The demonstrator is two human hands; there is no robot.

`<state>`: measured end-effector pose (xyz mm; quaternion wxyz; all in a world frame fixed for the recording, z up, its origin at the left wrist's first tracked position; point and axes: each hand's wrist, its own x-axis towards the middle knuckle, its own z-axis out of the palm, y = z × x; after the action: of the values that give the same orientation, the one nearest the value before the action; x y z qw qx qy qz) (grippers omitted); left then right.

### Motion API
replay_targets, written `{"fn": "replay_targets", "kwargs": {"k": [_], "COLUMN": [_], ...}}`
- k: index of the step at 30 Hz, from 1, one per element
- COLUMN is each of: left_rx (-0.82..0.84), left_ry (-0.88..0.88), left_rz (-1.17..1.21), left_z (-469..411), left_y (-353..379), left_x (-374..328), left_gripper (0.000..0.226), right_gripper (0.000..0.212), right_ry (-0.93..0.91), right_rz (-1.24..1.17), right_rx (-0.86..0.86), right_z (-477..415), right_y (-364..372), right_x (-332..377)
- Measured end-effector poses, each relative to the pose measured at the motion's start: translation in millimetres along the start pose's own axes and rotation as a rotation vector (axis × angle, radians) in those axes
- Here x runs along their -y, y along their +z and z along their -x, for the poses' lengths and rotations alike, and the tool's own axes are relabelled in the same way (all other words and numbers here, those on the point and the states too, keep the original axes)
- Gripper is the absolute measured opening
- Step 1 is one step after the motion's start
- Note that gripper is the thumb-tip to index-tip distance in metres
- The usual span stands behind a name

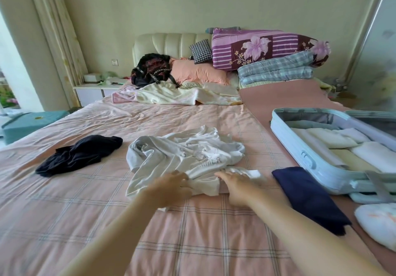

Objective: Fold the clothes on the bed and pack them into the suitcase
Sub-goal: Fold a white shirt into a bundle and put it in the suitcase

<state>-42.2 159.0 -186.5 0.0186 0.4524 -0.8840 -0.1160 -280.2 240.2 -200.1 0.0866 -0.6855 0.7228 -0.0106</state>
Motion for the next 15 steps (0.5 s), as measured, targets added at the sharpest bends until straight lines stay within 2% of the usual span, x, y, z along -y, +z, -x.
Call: {"fn": "replay_targets", "kwargs": {"k": [2,3,6,9,12,13,15], "left_rx": [0.086,0.060,-0.011,-0.044,-0.149,-0.131,0.051], "left_ry": [0.077,0.075,0.032,0.077,0.000,-0.046,-0.139], "left_rz": [0.051,0.027,0.037,-0.129,-0.213,-0.264,-0.420], "left_z": [-2,-5,-11,-4,9,14,25], "left_y": [17,24,18,2,-19,-26,-38], "left_x": [-12,-12,-2,8,12,13,15], "left_gripper": [0.079,0.081,0.065,0.037,0.036,0.039,0.042], "right_gripper": [0.075,0.070,0.055,0.041,0.022,0.018,0.010], "right_ry": [0.013,0.028,0.055,0.128,0.085,0.074,0.078], "right_rz": [0.066,0.097,0.119,-0.145,-0.361,-0.387,-0.464], "right_rx": [-0.044,-0.069,-0.137,-0.196,-0.240,-0.248,-0.178], "right_z": [-3,-6,-6,-2,5,9,20], "right_y": [5,7,7,-2,-14,-19,-28], "right_x": [-10,-15,-22,-21,-12,-7,4]}}
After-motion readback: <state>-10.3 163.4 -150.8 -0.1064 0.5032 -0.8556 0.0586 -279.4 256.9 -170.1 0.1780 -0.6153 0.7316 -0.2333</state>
